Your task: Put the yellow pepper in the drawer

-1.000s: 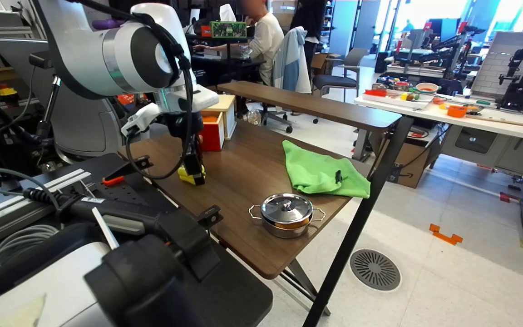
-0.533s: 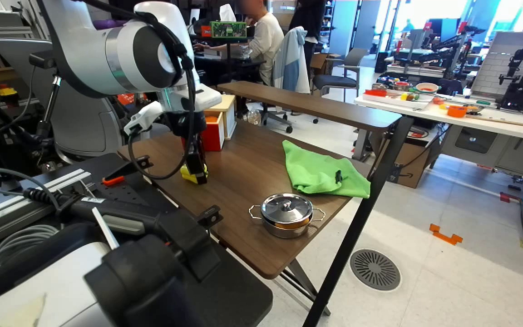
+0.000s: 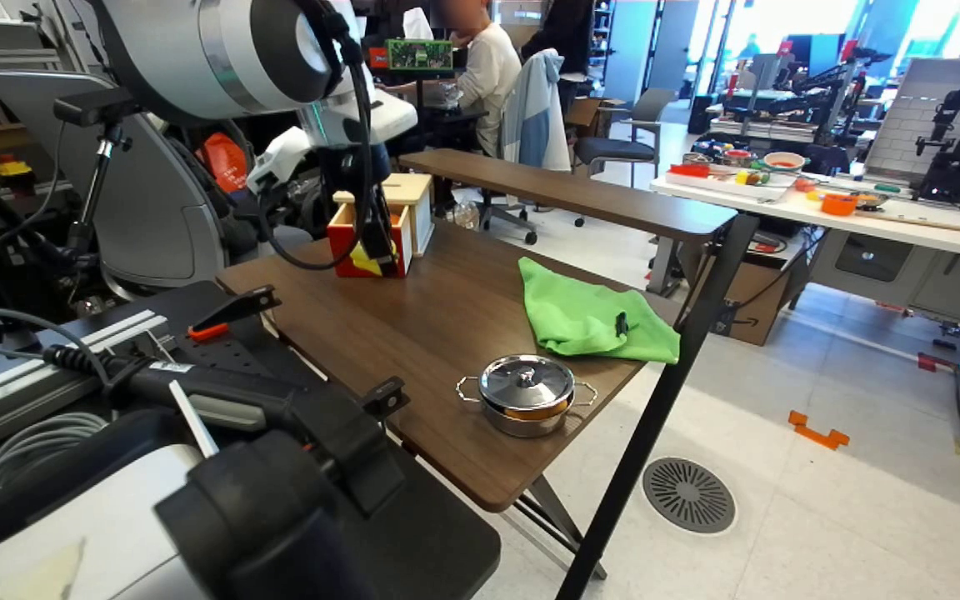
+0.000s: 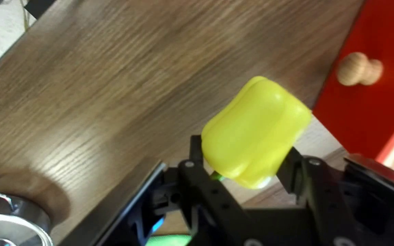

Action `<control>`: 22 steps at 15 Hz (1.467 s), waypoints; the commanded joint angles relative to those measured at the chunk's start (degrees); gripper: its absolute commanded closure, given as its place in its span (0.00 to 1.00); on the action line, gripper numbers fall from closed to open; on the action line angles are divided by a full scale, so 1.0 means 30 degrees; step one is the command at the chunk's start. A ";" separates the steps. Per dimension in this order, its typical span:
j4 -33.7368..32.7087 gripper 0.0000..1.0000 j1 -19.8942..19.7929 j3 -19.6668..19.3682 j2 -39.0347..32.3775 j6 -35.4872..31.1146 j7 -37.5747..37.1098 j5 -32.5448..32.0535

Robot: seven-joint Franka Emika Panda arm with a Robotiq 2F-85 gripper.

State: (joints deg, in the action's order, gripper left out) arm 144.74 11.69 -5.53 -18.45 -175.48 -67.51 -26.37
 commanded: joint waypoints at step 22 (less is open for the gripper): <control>-0.5457 0.73 0.0065 0.2941 -0.2463 0.0747 0.0182 0.1602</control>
State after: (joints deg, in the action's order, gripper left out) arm 130.86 11.31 2.91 -23.81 -174.90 -67.40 -21.46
